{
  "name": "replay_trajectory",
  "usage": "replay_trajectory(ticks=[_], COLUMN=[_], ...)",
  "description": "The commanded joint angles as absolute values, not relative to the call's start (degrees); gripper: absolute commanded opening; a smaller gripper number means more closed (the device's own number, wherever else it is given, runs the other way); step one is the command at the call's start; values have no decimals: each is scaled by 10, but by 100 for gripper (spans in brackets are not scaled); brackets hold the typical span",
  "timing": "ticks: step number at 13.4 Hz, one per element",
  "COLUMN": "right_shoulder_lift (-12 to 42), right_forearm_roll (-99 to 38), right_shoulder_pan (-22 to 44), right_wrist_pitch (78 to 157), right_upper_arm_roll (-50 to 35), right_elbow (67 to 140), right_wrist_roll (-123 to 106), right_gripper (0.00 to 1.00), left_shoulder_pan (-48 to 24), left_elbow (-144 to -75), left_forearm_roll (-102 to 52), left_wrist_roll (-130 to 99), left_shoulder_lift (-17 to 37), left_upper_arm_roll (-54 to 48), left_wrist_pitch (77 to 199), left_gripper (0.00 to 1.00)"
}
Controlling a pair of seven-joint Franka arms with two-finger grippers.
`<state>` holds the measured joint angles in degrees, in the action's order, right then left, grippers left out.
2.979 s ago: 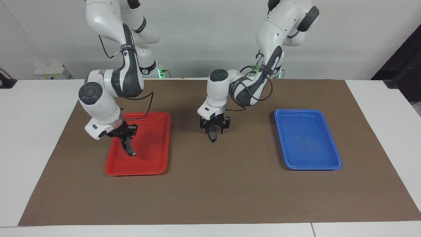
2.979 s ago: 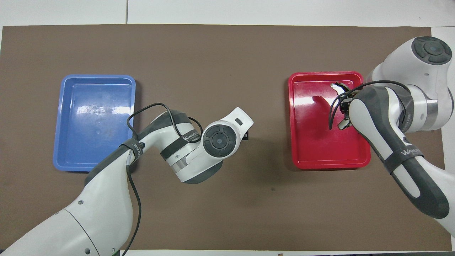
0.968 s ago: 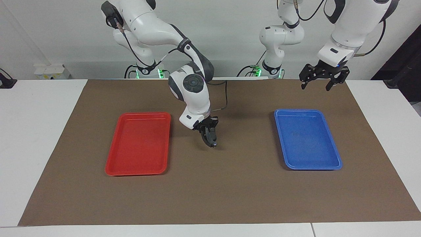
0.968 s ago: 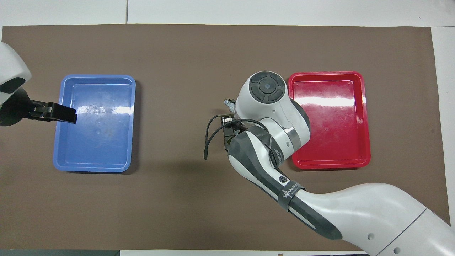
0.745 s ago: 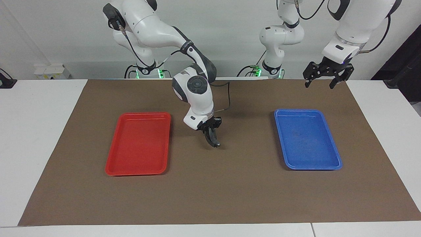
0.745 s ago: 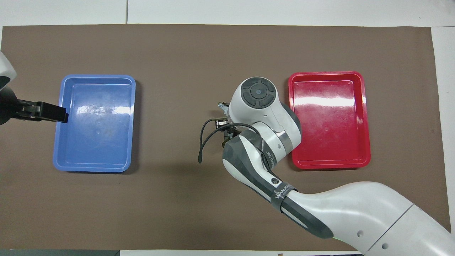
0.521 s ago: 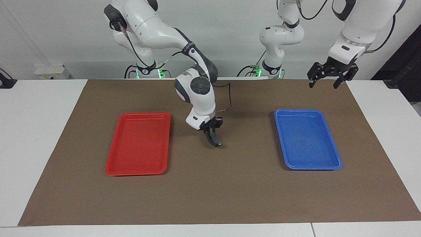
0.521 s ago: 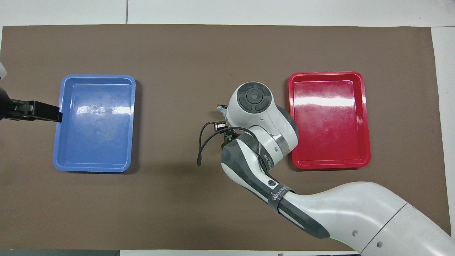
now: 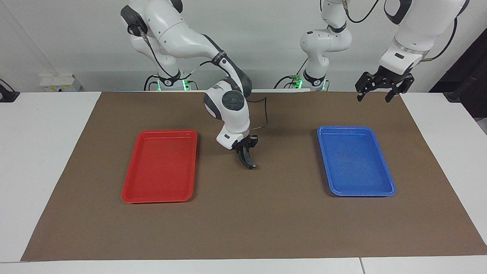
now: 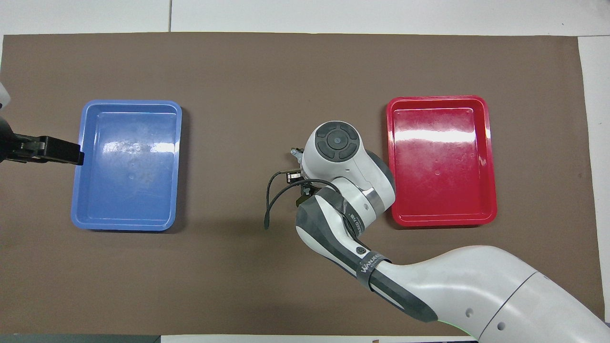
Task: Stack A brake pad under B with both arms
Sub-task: 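Lower the curved pad onto the grey pad and open the right gripper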
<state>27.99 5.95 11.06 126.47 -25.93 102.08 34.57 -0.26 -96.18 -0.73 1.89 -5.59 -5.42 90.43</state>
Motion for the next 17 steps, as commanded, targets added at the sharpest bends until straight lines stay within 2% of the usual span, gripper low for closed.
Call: replay_trajectory(ticks=[1,5,6,7,8,9,10,13,17], right_shoulder_lift=[272,269,269,269,269,269,269,258,202], right_forearm_roll=[75,75,75,75,75,75,75,75,74], right_shoulder_pan=[104,103,103,103,102,103,103,103,90], right_wrist_pitch=[1273,1270,1270,1270,1271,1270,1270,1267,1223], right_upper_arm_roll=[-269,-272,-272,-272,-272,-272,-272,-272,-268], right_elbow=[1046,1048,1049,1049,1049,1049,1049,1045,1042], right_wrist_roll=[360,356,356,356,355,356,358,357,355], right_gripper=[3,3,8,20,43,84,100,100,100], left_shoulder_pan=[0,-1,-1,-1,-2,-3,-3,-4,-4], left_elbow=[-954,-954,-954,-954,-954,-955,-955,-955,-956], left_forearm_roll=[-15,-15,-15,-15,-15,-15,-15,-16,-16], left_wrist_roll=[21,21,21,21,21,20,20,20,21], left_shoulder_lift=[-54,-54,-54,-54,-54,-54,-54,-54,-54], left_upper_arm_roll=[-54,-54,-54,-54,-54,-54,-54,-54,-54], left_wrist_pitch=[891,890,889,889,888,889,889,888,889], left_gripper=[100,100,100,100,100,100,100,100,100])
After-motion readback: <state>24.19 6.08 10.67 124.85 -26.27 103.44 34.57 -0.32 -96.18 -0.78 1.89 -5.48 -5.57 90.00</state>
